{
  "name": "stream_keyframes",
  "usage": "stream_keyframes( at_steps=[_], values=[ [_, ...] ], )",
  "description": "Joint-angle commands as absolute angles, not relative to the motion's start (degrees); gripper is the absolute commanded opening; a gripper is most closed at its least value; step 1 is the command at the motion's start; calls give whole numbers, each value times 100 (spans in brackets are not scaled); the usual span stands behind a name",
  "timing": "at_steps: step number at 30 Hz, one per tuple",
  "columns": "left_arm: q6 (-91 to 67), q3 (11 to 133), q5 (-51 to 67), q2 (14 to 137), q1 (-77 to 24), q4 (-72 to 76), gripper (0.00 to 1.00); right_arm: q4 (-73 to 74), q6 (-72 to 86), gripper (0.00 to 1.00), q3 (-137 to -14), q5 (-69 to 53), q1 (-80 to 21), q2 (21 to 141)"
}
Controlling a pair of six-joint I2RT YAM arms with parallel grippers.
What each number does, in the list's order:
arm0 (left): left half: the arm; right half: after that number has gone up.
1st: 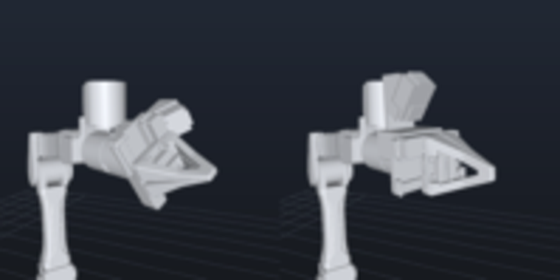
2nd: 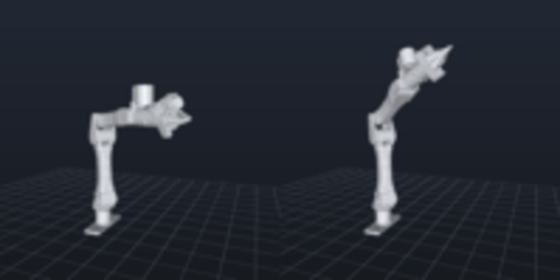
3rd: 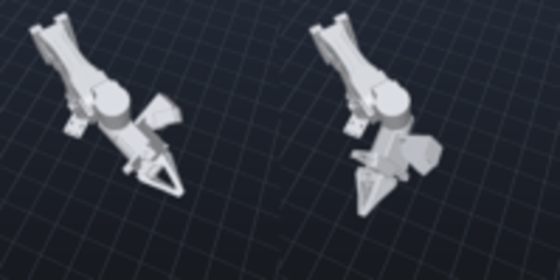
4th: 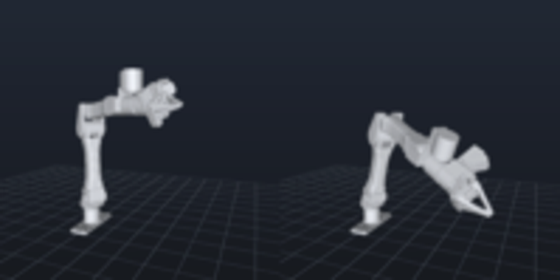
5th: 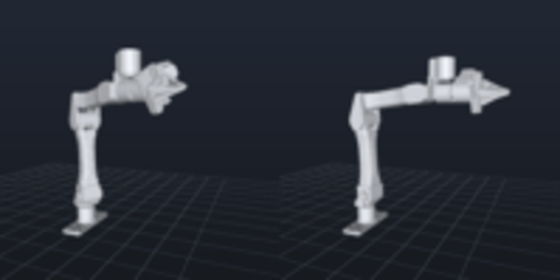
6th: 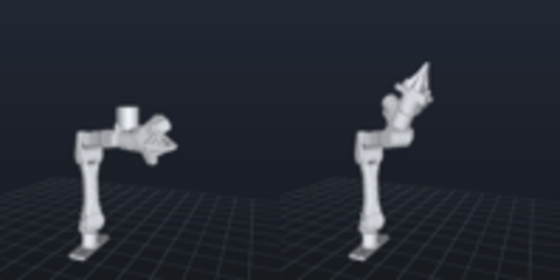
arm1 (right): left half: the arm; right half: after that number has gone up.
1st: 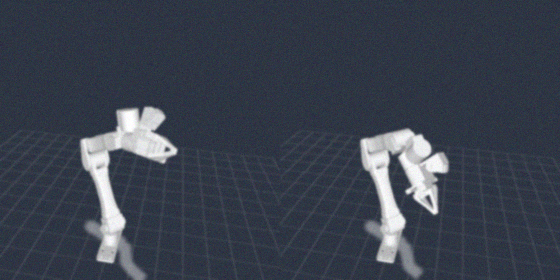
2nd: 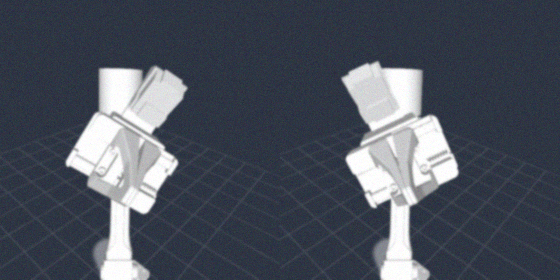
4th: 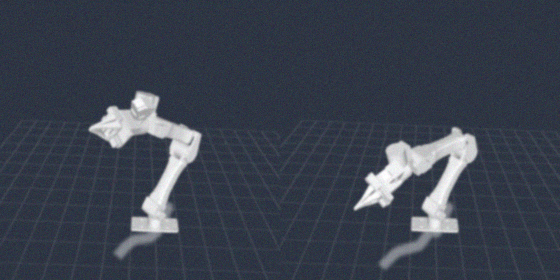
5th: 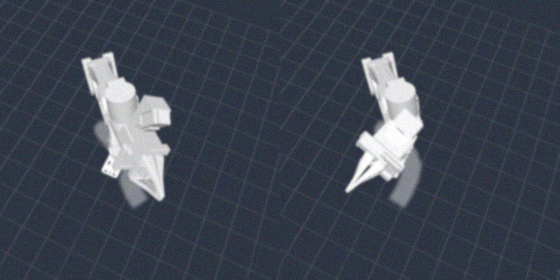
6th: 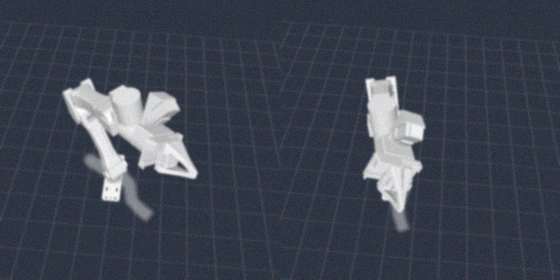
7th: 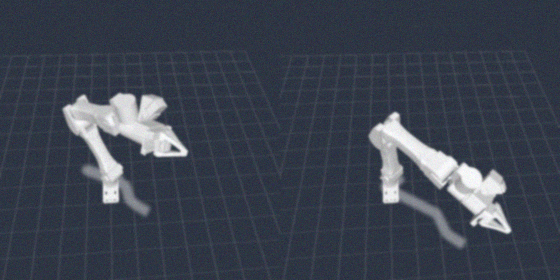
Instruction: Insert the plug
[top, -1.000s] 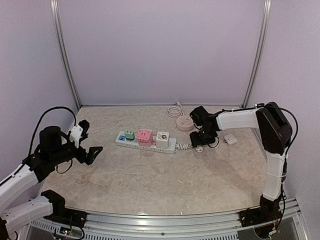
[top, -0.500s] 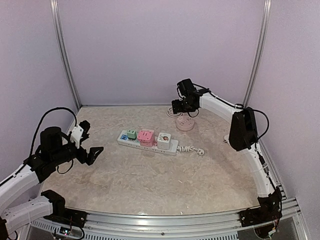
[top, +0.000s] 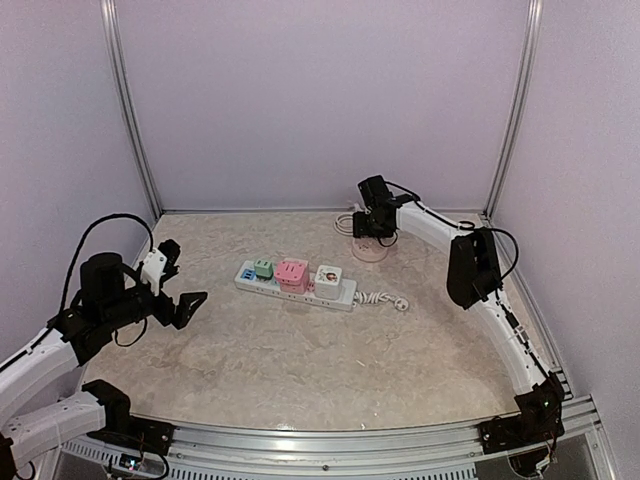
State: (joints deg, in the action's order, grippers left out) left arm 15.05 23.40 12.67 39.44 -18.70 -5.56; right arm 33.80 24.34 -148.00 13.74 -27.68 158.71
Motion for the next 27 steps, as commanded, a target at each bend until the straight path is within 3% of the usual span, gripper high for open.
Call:
stream_keyframes(
  at_steps=[1,7,18,27],
  values=[
    [1547,2299,1277,3905,-1833,-288,97,4585,2329,66,-14728,1208,-2809,15905],
    [1558,2354,1317,3852,-1834,-337,97,5521,2078,56,-13941,956,-2914,15783],
    [1607,2268,1421,3635,-1814,-410,96,3612,2426,54,-7876,1050,-3128,12078],
    [1558,2264,1526,3637,-1821,-412,96,2919,3565,53,-5729,512,-4329,10829]
  ],
)
